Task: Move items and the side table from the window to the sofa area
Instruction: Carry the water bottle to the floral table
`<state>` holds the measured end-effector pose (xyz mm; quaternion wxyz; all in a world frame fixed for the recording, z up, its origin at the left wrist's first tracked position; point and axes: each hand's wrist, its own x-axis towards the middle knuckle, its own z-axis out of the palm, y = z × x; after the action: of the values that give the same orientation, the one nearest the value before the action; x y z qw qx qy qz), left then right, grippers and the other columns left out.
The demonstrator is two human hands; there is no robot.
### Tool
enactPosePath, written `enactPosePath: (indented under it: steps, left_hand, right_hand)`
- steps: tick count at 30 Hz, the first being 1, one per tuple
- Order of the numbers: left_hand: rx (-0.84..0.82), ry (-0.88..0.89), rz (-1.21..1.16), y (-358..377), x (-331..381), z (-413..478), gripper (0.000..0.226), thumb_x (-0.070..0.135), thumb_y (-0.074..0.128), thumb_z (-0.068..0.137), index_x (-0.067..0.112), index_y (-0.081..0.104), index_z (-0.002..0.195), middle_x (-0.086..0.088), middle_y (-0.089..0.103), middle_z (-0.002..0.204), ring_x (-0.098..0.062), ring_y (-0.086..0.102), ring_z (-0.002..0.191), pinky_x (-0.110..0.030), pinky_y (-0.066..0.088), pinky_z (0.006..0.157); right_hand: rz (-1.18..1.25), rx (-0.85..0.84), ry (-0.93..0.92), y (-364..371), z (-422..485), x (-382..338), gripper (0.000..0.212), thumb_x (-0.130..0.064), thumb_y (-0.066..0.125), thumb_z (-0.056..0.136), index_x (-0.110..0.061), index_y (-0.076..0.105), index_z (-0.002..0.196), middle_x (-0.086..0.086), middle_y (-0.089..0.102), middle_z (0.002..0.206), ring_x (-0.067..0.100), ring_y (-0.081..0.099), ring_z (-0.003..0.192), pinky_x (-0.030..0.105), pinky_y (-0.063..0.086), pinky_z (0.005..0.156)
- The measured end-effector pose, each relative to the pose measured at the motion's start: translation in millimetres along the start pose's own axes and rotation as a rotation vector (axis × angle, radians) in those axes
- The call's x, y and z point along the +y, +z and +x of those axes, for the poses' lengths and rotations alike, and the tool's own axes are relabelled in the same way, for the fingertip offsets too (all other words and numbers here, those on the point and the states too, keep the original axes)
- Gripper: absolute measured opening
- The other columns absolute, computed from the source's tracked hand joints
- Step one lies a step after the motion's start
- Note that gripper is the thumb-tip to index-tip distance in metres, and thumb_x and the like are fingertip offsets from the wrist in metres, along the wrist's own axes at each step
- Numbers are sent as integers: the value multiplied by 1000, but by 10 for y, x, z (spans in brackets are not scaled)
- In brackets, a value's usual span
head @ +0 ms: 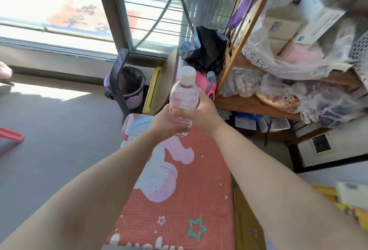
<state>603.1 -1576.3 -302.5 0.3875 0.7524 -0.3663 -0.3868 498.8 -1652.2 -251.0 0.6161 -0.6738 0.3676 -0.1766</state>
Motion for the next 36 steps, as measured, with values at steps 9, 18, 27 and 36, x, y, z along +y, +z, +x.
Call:
enactPosePath:
  steps: [9,18,27,36]
  left_hand:
    - [107,43,-13,-613,491,-487,60,23,82,58,30,59,113,8,70,101,-13,66,95,-30,50,87]
    - [247,-17,-40,-1201,398,-981,66,35,83,45,32,61,107,11,71,96,-10,67,93,-37,53,92]
    - [519,-110,-92,-1545,163,-1735,69,23,84,59,24,56,122,7,67,107,-17,61,101,-34,48,92]
    - [762,-213,-133,-1934,-241,-2606,81,45,76,34,29,62,112,3,71,105,-18,67,100,-43,52,93]
  right_hand:
    - [-63,-56,-96,230,-176,-823,60,-9,82,66,-15,53,118,0,65,110,8,63,99,22,53,81]
    - [-75,-168,-173,839,-359,-1265,69,-20,85,54,-13,58,117,6,69,111,21,65,104,41,53,93]
    - [-173,-458,-259,1507,-574,-1468,62,-13,83,65,-12,54,120,6,65,113,20,63,104,35,51,93]
    - [-152,-741,-317,2401,-967,-1647,55,-6,84,63,-11,57,111,-5,67,90,3,64,78,11,54,68]
